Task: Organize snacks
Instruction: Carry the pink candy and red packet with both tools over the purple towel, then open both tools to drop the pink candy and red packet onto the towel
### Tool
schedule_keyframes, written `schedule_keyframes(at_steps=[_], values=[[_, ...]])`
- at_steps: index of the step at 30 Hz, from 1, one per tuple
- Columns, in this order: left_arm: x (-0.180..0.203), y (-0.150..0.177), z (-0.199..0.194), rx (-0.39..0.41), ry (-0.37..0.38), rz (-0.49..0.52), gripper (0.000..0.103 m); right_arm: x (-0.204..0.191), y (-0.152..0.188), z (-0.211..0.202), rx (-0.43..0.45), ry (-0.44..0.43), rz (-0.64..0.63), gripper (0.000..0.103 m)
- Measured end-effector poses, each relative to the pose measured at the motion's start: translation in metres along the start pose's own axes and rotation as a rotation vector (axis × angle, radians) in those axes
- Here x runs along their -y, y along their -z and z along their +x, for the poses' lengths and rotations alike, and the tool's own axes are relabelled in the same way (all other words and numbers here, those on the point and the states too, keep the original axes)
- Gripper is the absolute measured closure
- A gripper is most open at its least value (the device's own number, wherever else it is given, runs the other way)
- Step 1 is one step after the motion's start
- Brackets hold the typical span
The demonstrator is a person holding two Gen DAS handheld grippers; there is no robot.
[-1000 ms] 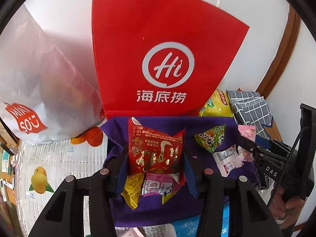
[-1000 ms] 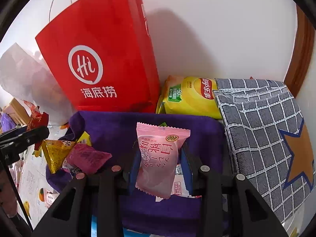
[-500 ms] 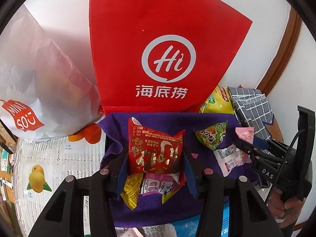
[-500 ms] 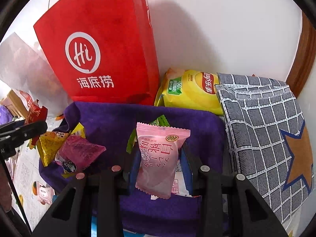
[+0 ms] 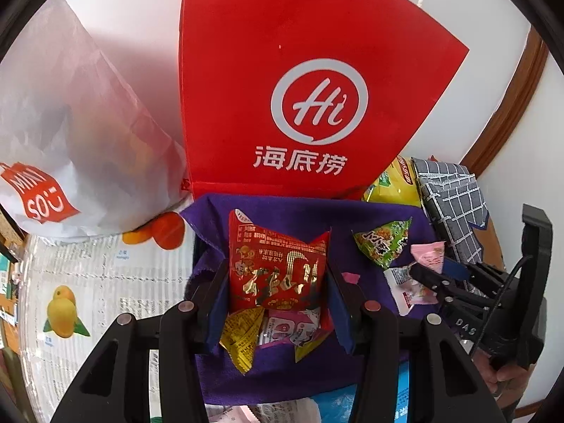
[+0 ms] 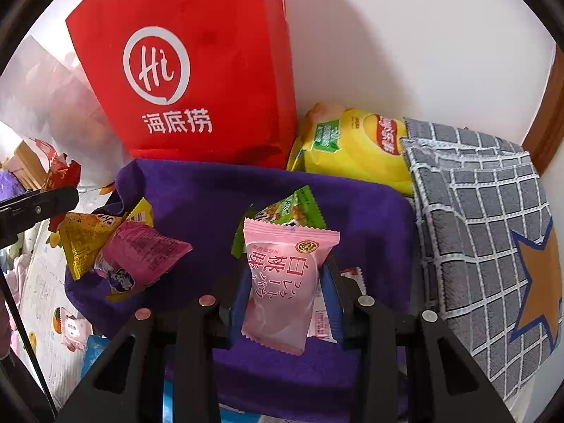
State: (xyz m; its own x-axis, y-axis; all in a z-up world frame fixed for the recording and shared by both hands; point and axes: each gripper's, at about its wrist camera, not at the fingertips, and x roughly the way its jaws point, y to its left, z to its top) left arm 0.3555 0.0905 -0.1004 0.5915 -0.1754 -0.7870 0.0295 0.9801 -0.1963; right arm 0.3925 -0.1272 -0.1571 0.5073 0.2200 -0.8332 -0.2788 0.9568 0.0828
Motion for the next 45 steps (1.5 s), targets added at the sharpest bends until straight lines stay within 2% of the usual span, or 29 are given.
schedule_keyframes(at_steps=[14, 22, 25, 27, 32, 36, 39, 41, 43, 45], values=[[0.011, 0.005, 0.013, -0.045, -0.015, 0.039, 0.055, 0.001, 0.004, 0.023, -0.088, 0.003, 0.014, 0.064], [0.019, 0.009, 0.021, -0.073, -0.017, 0.063, 0.055, -0.003, 0.006, 0.02, -0.08, 0.009, 0.0, 0.063], [0.022, 0.01, 0.025, -0.085, -0.019, 0.075, 0.055, -0.003, 0.006, 0.015, -0.072, 0.01, 0.003, 0.056], [0.024, 0.011, 0.028, -0.094, -0.02, 0.078, 0.055, -0.003, 0.004, 0.009, -0.045, 0.007, 0.0, 0.047], [0.027, 0.013, 0.033, -0.112, -0.03, 0.086, 0.054, -0.003, 0.003, -0.005, -0.013, 0.012, 0.0, 0.046], [0.03, 0.015, 0.033, -0.122, -0.033, 0.095, 0.053, -0.002, 0.001, -0.016, 0.013, 0.021, 0.021, 0.039], [0.032, 0.015, 0.031, -0.119, -0.023, 0.099, 0.052, 0.001, -0.002, -0.023, 0.032, 0.009, 0.04, 0.038], [0.033, 0.015, 0.029, -0.12, -0.025, 0.099, 0.05, 0.0, -0.004, -0.027, 0.037, 0.011, 0.041, 0.038], [0.035, 0.014, 0.026, -0.119, -0.031, 0.099, 0.039, -0.001, -0.005, -0.033, 0.044, 0.03, 0.044, 0.037], [0.038, 0.014, 0.022, -0.115, -0.065, 0.115, 0.036, -0.003, -0.005, -0.039, 0.053, 0.046, 0.046, 0.036]])
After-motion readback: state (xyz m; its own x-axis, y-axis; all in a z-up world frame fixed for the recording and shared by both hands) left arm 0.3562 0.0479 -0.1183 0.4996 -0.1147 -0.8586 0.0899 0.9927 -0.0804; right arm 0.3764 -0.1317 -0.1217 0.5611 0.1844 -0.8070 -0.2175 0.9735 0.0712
